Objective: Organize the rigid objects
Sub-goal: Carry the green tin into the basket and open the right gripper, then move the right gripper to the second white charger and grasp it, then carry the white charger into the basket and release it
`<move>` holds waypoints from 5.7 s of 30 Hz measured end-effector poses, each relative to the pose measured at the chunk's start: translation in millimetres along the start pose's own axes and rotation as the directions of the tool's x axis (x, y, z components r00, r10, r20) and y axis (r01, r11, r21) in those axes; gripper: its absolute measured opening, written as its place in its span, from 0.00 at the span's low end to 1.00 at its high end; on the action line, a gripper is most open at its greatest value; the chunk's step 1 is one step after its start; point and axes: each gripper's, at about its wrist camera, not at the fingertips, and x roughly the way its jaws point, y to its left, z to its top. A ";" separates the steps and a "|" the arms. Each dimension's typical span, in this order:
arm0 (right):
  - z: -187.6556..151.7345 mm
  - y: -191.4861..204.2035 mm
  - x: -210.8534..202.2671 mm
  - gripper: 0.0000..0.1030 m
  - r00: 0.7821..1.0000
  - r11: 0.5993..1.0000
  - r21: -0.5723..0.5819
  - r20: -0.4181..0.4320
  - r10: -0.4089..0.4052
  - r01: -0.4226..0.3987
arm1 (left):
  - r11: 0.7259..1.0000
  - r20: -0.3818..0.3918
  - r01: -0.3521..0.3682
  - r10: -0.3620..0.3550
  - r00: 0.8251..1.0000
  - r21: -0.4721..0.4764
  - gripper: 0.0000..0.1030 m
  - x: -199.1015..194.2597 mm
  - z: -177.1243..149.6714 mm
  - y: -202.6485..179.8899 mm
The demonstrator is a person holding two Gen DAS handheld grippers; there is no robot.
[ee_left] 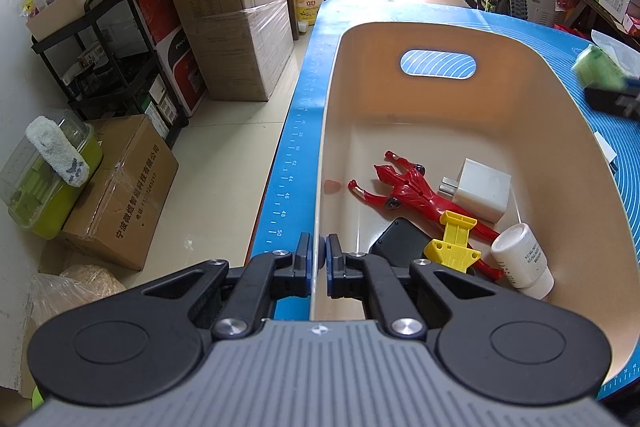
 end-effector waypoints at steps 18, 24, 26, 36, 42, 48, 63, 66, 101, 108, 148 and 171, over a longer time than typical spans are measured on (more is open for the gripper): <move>-33.7 76.6 43.6 0.53 0.968 0.954 -0.285 -0.251 0.019 -0.093 | 1.000 0.000 -0.006 0.006 1.000 0.008 0.08 0.3 1.5 -2.3; -25.4 61.6 33.1 0.66 0.971 0.969 -0.214 -0.229 0.073 -0.124 | 1.000 0.000 -0.006 0.006 1.000 0.007 0.08 -0.2 1.7 -2.5; -21.0 55.2 24.6 0.68 0.977 0.972 -0.202 -0.199 0.076 -0.117 | 1.000 0.000 -0.007 0.007 1.000 0.009 0.08 -0.1 1.9 -2.7; 9.0 -17.0 -3.9 0.76 0.995 0.999 -0.024 -0.093 0.031 -0.034 | 1.000 0.001 -0.007 0.007 1.000 0.014 0.08 0.2 1.7 -1.2; 0.8 -65.8 2.5 0.76 0.991 0.993 0.058 -0.092 -0.094 0.100 | 1.000 0.001 -0.007 0.007 1.000 0.015 0.08 0.2 1.9 -0.7; -22.1 -110.2 21.3 0.76 0.972 0.968 0.143 -0.146 -0.184 0.205 | 1.000 0.001 -0.008 0.008 1.000 0.015 0.08 0.3 2.3 -0.3; -76.8 -165.3 80.7 0.80 0.940 0.940 0.186 -0.249 -0.235 0.284 | 1.000 0.001 -0.010 0.010 1.000 0.022 0.08 0.9 2.7 -2.4; -85.0 -173.6 89.5 0.80 0.936 0.933 0.201 -0.256 -0.243 0.297 | 1.000 0.002 -0.013 0.013 1.000 0.027 0.08 0.7 2.5 -3.4; -81.7 -168.7 83.8 0.42 0.935 0.927 0.188 -0.213 -0.284 0.324 | 1.000 -0.002 -0.014 0.014 1.000 0.023 0.09 0.9 3.4 -2.6; -66.0 -166.7 59.3 0.42 0.940 0.911 0.248 -0.174 -0.294 0.331 | 1.000 -0.003 -0.014 0.014 1.000 0.020 0.09 1.8 2.8 -3.0; -9.1 61.3 22.9 0.42 0.997 0.997 -0.027 -0.036 0.073 -0.074 | 1.000 0.000 -0.010 0.010 1.000 0.016 0.08 1.6 2.8 -2.2; -19.6 68.3 30.1 0.71 0.975 0.996 -0.010 -0.210 0.080 -0.083 | 0.999 0.005 -0.035 0.035 0.999 -0.016 0.39 -5.2 4.2 -4.5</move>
